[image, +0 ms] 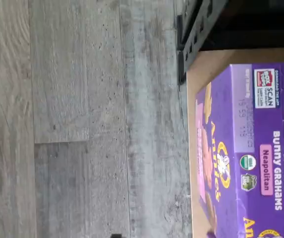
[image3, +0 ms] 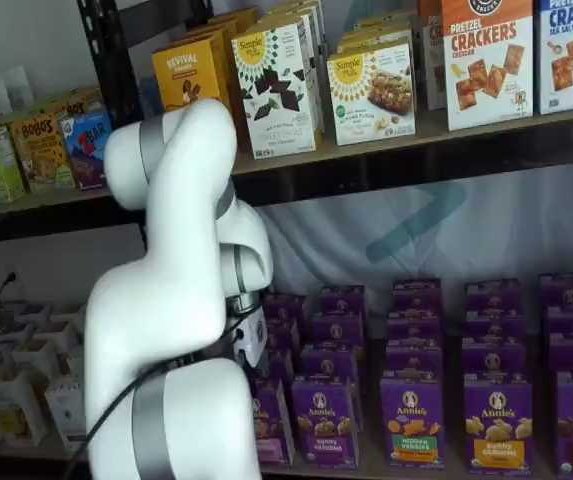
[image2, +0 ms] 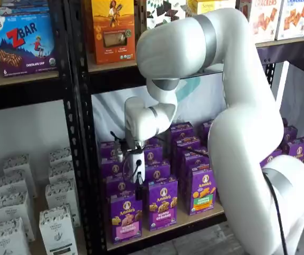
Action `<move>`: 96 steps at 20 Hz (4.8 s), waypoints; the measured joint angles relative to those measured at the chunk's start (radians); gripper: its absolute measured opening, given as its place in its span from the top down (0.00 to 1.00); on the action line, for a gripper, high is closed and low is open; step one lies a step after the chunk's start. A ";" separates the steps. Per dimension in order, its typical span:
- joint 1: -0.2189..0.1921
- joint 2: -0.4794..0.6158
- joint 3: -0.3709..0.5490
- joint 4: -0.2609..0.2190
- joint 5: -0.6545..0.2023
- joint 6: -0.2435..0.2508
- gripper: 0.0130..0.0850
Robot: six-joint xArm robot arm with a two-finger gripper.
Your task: Pick up the purple box with a pink patch in the middle, on the bottom shelf, the first box from the left
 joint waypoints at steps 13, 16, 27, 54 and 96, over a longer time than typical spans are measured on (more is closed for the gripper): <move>0.008 0.015 0.018 -0.010 -0.031 0.015 0.00; 0.012 0.029 0.012 0.019 -0.049 -0.007 0.00; 0.017 0.117 -0.088 0.109 -0.069 -0.082 0.00; -0.010 0.286 -0.291 -0.003 0.020 -0.007 0.00; 0.014 0.345 -0.348 0.040 0.005 -0.021 0.50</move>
